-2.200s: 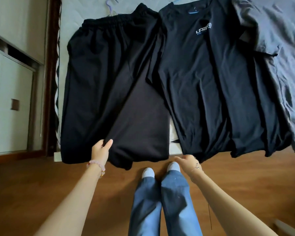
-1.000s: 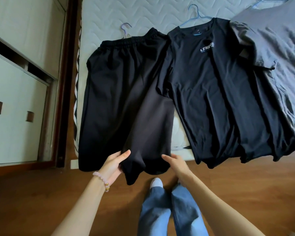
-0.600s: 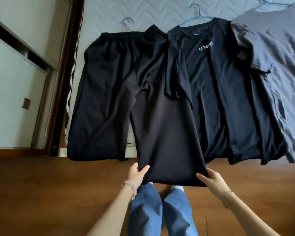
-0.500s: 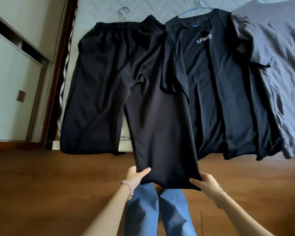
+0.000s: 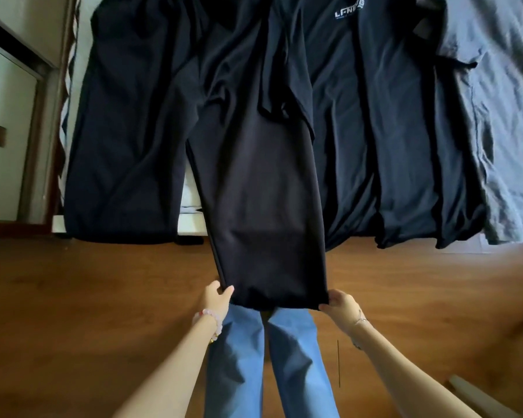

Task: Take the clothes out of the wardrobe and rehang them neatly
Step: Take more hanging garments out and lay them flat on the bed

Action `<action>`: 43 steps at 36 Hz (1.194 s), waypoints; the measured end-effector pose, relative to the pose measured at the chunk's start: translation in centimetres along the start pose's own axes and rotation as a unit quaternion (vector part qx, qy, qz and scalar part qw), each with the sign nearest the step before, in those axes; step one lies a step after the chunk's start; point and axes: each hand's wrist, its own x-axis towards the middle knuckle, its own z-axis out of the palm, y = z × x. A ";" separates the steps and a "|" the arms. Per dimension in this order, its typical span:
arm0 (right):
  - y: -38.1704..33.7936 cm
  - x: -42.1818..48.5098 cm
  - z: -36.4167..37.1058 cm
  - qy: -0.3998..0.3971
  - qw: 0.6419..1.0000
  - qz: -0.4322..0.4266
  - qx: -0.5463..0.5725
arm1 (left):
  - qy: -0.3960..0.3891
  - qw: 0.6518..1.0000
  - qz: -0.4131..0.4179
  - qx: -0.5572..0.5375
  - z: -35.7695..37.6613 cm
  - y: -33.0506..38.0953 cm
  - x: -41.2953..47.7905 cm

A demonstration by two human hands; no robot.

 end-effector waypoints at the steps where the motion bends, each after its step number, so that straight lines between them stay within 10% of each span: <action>1: 0.0 -0.1 -0.1 0.002 1.000 0.001 0.009 | 0.011 1.000 0.003 -0.006 -0.1 0.1 0.1; 25: -5.5 -16.9 -15.9 0.144 0.944 -0.137 0.265 | -0.044 0.970 0.228 -0.072 -13.7 15.7 -15.7; 43: 4.4 -26.0 -7.0 0.142 0.853 0.067 0.498 | -0.169 0.979 0.111 -0.040 -12.0 9.0 -18.5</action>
